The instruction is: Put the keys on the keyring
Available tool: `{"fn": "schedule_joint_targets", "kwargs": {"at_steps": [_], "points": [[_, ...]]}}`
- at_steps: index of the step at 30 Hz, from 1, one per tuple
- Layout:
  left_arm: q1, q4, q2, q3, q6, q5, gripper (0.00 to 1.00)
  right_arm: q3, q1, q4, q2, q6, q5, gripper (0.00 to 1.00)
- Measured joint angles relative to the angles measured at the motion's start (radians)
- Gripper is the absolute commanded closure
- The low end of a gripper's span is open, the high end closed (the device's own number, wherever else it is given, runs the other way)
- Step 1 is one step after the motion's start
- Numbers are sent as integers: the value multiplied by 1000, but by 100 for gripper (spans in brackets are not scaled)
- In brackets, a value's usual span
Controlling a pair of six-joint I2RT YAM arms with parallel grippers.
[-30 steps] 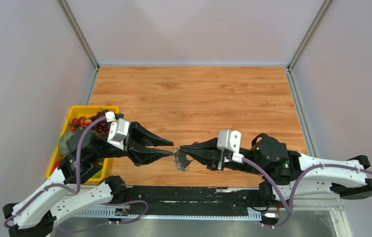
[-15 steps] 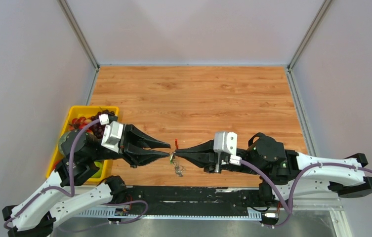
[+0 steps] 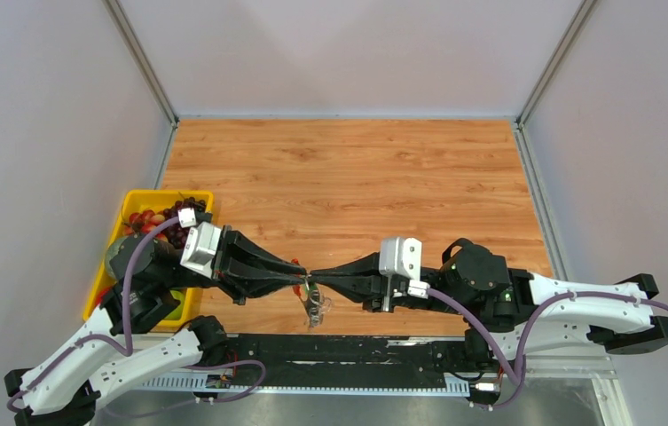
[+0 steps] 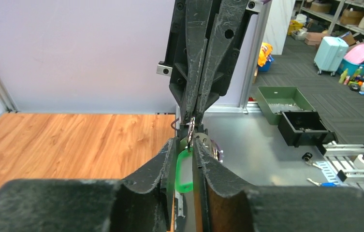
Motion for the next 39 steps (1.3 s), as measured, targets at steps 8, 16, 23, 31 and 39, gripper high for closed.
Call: {"fn": "schedule_joint_targets", "kwargs": {"at_steps": [8, 16, 23, 31, 39], "points": [[0, 17, 0, -6, -3, 20, 97, 4, 0, 0, 0, 0, 0, 100], [0, 23, 0, -8, -4, 29, 100, 4, 5, 0, 0, -4, 0, 100], [0, 43, 0, -17, -11, 43, 100, 4, 6, 5, 0, -19, -3, 100], [0, 75, 5, -23, -19, 69, 100, 4, 7, 40, 0, -50, -18, 100], [0, 94, 19, -29, -22, 94, 100, 4, 12, 68, 13, -75, -25, 100]]}}
